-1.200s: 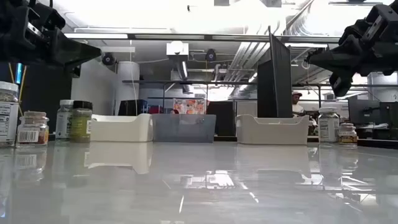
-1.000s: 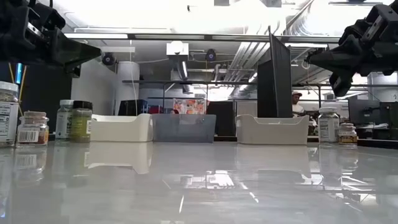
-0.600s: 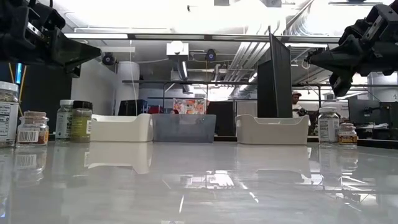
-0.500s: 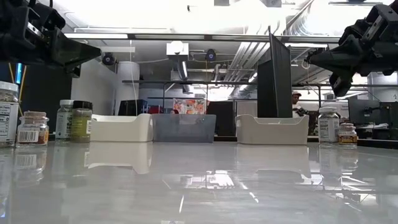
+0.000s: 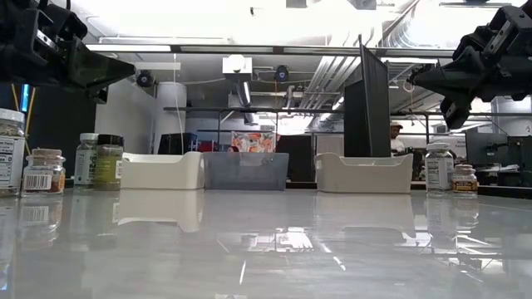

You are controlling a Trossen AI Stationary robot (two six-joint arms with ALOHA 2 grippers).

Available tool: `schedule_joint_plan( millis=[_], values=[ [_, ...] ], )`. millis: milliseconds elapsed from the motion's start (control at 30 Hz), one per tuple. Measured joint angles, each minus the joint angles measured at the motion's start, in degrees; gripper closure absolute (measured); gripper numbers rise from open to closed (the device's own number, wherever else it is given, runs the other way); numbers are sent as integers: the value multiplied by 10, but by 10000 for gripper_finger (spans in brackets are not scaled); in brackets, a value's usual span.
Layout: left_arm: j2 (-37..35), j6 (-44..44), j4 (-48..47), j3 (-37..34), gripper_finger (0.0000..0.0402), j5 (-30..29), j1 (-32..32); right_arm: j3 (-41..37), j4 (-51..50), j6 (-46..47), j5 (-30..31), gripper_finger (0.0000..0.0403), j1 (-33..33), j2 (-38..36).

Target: Sort spices by type

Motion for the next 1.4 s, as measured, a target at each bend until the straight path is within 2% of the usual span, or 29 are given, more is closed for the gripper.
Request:
schedule_joint_plan(
  millis=[1267, 1333, 1400],
  values=[
    [0, -2, 7, 0, 401, 0, 0, 0, 0, 0, 0, 402, 0, 0],
    [0, -58, 47, 0, 401, 3, -1, 0, 0, 0, 0, 402, 0, 0],
    [2, -163, 127, 0, 401, -17, -2, 0, 0, 0, 0, 402, 0, 0]
  ],
)
